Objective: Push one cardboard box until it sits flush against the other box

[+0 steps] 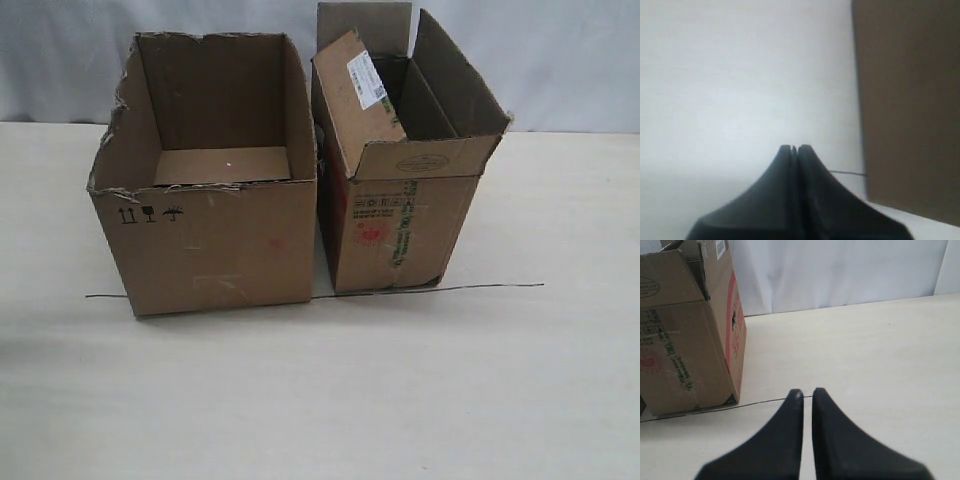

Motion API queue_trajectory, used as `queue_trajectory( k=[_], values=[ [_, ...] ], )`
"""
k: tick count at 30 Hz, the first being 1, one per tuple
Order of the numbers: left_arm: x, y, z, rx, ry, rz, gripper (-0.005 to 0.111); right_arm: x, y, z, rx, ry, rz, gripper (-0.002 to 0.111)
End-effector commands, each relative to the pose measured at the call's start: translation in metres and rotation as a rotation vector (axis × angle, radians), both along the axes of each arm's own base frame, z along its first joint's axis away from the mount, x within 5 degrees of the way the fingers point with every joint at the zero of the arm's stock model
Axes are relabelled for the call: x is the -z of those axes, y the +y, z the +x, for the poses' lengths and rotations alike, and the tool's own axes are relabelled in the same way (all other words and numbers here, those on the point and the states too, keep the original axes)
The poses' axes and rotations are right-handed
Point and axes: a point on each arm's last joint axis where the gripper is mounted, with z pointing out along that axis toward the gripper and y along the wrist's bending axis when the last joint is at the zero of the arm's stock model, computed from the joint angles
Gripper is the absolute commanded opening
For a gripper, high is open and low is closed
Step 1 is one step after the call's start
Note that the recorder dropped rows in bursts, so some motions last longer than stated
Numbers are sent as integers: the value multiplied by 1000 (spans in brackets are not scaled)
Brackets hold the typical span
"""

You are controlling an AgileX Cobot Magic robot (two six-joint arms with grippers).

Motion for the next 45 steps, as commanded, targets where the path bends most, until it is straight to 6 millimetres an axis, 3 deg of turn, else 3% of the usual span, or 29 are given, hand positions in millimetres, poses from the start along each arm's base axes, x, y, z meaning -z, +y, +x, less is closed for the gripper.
queue_trajectory(
  k=[1,9,12,16,24,38,42,45],
  values=[
    [51,9,29,82,5,-377,0,1,0,0,-3,-2,2,5],
    [116,-8,62,64,39,-485,0,1,0,0,-3,-2,2,5],
    [143,-24,93,69,41,-514,0,1,0,0,-3,-2,2,5],
    [156,-47,129,157,71,-603,0,1,0,0,-3,-2,2,5],
    [161,-77,164,199,47,-597,0,1,0,0,-3,-2,2,5],
    [163,-77,168,172,33,-567,0,1,0,0,-3,-2,2,5],
    [149,-60,166,178,7,-530,0,1,0,0,-3,-2,2,5],
    [118,-37,160,171,-22,-458,0,1,0,0,-3,-2,2,5]
  ],
)
